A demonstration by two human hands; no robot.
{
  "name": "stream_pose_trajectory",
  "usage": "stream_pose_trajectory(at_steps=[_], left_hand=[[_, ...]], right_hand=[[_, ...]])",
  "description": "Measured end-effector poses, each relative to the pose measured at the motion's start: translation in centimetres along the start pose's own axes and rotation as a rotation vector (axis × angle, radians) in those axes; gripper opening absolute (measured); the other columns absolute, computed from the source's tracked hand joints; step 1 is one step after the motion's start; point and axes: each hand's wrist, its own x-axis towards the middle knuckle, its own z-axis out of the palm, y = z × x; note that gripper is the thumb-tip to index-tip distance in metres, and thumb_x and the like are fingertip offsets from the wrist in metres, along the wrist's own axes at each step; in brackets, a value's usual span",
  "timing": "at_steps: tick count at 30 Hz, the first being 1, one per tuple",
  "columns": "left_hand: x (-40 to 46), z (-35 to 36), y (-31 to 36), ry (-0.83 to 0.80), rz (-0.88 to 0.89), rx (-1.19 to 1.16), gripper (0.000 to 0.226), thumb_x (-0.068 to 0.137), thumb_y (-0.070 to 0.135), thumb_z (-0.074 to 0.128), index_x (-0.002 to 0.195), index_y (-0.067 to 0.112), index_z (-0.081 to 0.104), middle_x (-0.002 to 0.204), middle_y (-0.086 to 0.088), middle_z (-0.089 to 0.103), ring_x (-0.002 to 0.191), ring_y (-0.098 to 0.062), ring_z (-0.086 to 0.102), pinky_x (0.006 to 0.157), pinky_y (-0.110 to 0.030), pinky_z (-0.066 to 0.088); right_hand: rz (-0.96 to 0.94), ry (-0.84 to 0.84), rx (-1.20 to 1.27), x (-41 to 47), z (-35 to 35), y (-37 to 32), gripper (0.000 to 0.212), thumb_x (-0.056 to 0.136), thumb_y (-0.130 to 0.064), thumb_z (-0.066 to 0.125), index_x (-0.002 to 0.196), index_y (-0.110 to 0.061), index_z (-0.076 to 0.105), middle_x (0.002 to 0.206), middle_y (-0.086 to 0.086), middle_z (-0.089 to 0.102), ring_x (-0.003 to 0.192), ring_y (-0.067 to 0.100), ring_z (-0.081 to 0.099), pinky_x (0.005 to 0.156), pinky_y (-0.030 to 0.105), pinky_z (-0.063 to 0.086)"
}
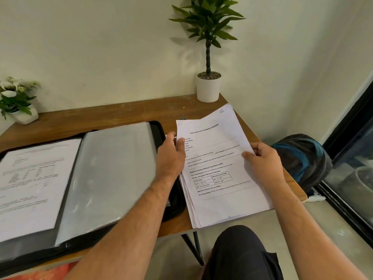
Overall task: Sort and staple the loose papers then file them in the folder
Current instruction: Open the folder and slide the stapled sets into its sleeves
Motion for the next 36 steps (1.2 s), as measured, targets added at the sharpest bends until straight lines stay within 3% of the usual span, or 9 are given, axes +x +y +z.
stream_pose_trajectory(at_steps=[3,7,9,15,18,21,27,32,36], left_hand=[[0.1,-0.5,0.3,-0.099,-0.04,0.022,0.025,0.106,0.028,0.05,0.128,0.014,0.052,0.111,0.011,0.061,0.092,-0.008,0.059,0.07,-0.018,0.046],[1.0,-0.8,0.9,-0.28,-0.136,-0.098,0.033,0.104,0.019,0.053,0.137,0.019,0.047,0.123,0.01,0.06,0.112,-0.013,0.059,0.094,-0.028,0.044],[0.6,-0.6,1.2,-0.314,-0.187,-0.232,0.032,0.104,0.014,0.052,0.134,0.022,0.046,0.128,0.006,0.063,0.116,-0.014,0.061,0.097,-0.031,0.047],[-1.2,-3.1,3.2,-0.175,-0.185,-0.511,0.029,0.102,0.004,0.048,0.127,0.019,0.049,0.122,0.001,0.067,0.109,-0.015,0.066,0.088,-0.034,0.056],[-1.6,-5.6,3.4,-0.123,-0.174,-0.62,0.035,0.1,0.0,0.05,0.131,0.016,0.055,0.118,0.001,0.071,0.107,-0.017,0.07,0.086,-0.036,0.059],[-2.3,-8.5,2.8,-0.093,-0.195,-0.68,0.036,0.101,-0.002,0.048,0.132,0.015,0.057,0.116,0.002,0.072,0.103,-0.017,0.071,0.079,-0.032,0.059],[-3.5,-14.4,0.1,-0.049,-0.26,-0.66,0.032,0.103,0.001,0.046,0.127,0.018,0.059,0.114,0.0,0.074,0.091,-0.015,0.075,0.068,-0.03,0.06],[-3.7,-18.6,-3.1,-0.081,-0.369,-0.946,0.033,0.102,0.011,0.051,0.134,0.014,0.06,0.127,-0.014,0.07,0.113,-0.035,0.068,0.093,-0.052,0.056],[-5.4,-20.7,-6.6,-0.144,-0.492,-1.088,0.052,0.095,0.022,0.053,0.146,0.01,0.051,0.139,-0.021,0.061,0.127,-0.04,0.059,0.104,-0.058,0.049]], right_hand=[[0.021,-0.006,-0.003,0.0,0.5,0.2,0.009,0.095,-0.021,0.065,0.103,-0.026,0.064,0.095,-0.009,0.07,0.081,0.012,0.071,0.072,0.034,0.062],[0.048,-0.02,-0.026,0.3,-0.1,0.0,0.007,0.096,-0.024,0.064,0.102,-0.028,0.063,0.094,-0.01,0.071,0.075,0.01,0.072,0.061,0.028,0.061],[0.072,-0.049,-0.003,0.2,-0.3,0.1,0.01,0.096,-0.026,0.064,0.105,-0.029,0.062,0.096,-0.011,0.071,0.076,0.01,0.073,0.059,0.026,0.06],[0.046,-0.141,0.148,-0.1,-2.6,-1.4,0.045,0.09,-0.034,0.073,0.131,-0.023,0.059,0.116,-0.008,0.066,0.101,0.011,0.065,0.089,0.03,0.051],[-0.004,-0.186,0.184,-1.1,-3.4,-2.8,0.033,0.093,-0.035,0.068,0.123,-0.022,0.067,0.12,-0.005,0.069,0.109,0.018,0.065,0.104,0.042,0.048],[-0.039,-0.268,0.278,-3.7,-3.2,-4.9,0.025,0.099,-0.037,0.058,0.105,-0.019,0.073,0.11,0.008,0.074,0.098,0.024,0.069,0.093,0.041,0.053],[0.093,-0.648,0.538,-7.9,0.9,-9.7,0.036,0.098,-0.029,0.05,0.118,-0.005,0.068,0.106,0.018,0.074,0.09,0.033,0.073,0.073,0.038,0.059],[0.041,-0.727,0.354,-9.1,6.4,-11.2,0.028,0.094,-0.009,0.062,0.121,-0.01,0.067,0.107,0.009,0.076,0.095,0.032,0.074,0.089,0.052,0.058],[0.064,-0.705,0.363,-9.8,9.3,-11.0,0.025,0.094,-0.01,0.064,0.119,-0.015,0.068,0.101,0.002,0.078,0.087,0.024,0.076,0.07,0.038,0.062]])
